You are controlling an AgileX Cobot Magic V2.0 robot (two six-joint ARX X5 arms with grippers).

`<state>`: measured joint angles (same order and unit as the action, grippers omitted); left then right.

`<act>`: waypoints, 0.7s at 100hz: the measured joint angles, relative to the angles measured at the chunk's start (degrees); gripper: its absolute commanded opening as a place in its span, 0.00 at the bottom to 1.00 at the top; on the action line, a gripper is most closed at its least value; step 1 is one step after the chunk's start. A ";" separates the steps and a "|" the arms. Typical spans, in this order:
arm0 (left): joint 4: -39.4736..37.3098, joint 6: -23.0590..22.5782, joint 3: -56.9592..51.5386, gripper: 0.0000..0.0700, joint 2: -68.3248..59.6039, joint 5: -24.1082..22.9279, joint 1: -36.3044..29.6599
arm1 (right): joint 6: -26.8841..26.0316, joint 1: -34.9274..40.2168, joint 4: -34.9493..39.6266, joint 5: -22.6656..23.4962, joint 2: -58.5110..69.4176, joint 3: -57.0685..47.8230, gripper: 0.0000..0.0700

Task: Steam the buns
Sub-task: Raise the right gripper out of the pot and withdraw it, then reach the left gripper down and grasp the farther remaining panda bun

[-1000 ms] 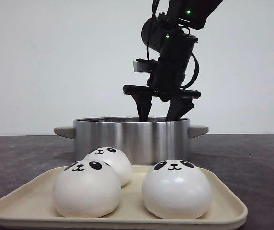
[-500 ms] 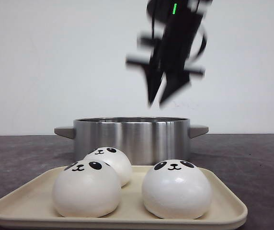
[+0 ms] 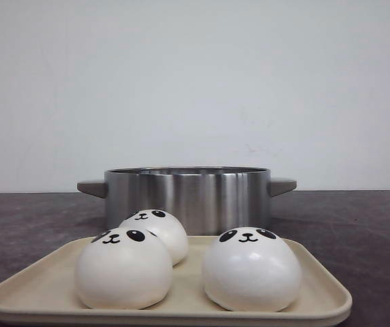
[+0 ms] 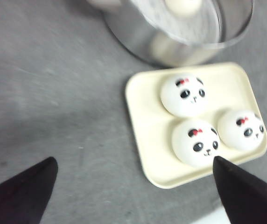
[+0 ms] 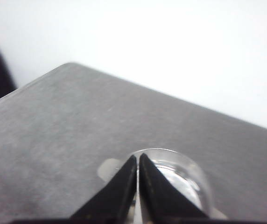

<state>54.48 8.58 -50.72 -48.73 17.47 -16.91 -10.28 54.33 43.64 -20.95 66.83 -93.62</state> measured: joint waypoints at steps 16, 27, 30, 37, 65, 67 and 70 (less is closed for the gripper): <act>-6.49 2.60 0.00 1.00 -8.39 -0.94 -8.98 | -0.44 0.85 6.38 -5.66 -2.89 0.02 0.00; -12.81 4.50 0.00 1.00 -13.42 -2.73 -14.21 | -1.42 0.83 8.81 -7.82 -4.17 0.02 0.00; -14.49 4.90 0.00 1.00 -14.69 -2.75 -15.34 | -1.73 0.83 9.16 -8.00 -4.59 0.02 0.00; -18.27 6.25 0.00 1.00 -17.57 -2.75 -17.51 | -2.19 0.85 9.86 -9.18 -5.51 0.02 0.00; -23.06 9.18 -2.73 1.00 -30.69 -4.13 -20.92 | -5.92 0.85 14.49 -11.61 -7.52 0.02 0.00; -23.08 9.22 -3.26 1.00 -31.58 -4.13 -21.03 | -6.19 0.85 14.86 -11.78 -7.63 0.02 0.00; -23.17 9.22 -4.04 1.00 -32.96 -4.15 -21.18 | -6.51 0.85 15.30 -11.89 -7.89 0.02 0.00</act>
<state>31.31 17.80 -54.76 -81.69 13.32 -38.09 -16.80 55.18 58.94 -32.84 58.94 -93.60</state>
